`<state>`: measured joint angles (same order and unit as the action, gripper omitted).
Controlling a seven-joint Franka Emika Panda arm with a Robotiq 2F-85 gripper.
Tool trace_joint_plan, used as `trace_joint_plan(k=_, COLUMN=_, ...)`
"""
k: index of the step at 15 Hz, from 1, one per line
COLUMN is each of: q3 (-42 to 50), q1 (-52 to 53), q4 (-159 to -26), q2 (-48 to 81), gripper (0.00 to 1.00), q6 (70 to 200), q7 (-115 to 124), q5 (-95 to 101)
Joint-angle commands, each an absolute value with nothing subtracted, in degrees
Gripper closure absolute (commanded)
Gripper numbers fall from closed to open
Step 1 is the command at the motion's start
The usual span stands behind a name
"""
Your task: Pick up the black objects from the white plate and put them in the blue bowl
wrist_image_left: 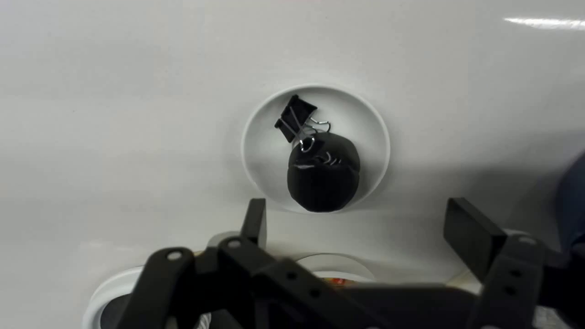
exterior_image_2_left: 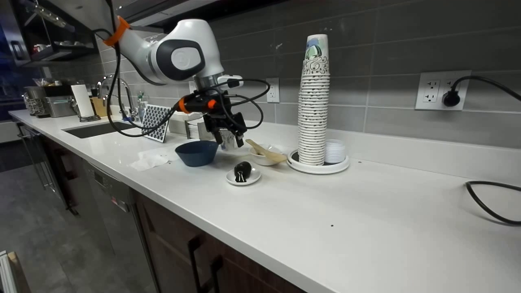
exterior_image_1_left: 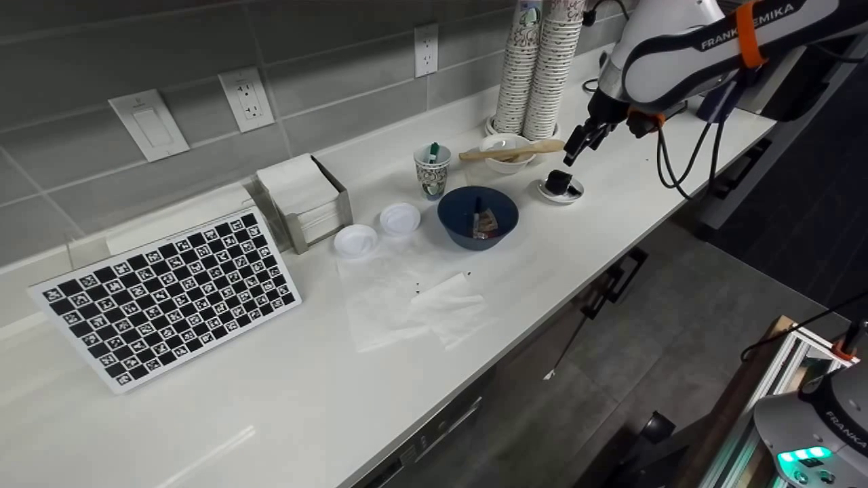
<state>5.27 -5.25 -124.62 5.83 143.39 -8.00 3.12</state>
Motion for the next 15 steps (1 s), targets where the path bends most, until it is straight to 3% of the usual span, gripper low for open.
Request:
trace_joint_plan(k=1, q3=4.84, q1=-6.15, q4=-123.84, q2=10.17, gripper=0.00, q6=150.09, q7=-10.57, q5=0.00)
trace_joint_plan(k=12, q3=1.51, q1=-10.25, q4=-119.07, q2=19.74, gripper=0.00, q6=153.69, q7=-14.66, q5=-7.60)
trace_joint_plan(k=14, q3=1.56, q1=-10.31, q4=-118.39, q2=20.22, gripper=0.28, q6=151.56, q7=-14.60, q5=-6.64)
trace_joint_plan(k=15, q3=1.95, q1=-10.01, q4=-118.36, q2=20.32, gripper=0.34, q6=151.36, q7=-13.96, q5=-5.90)
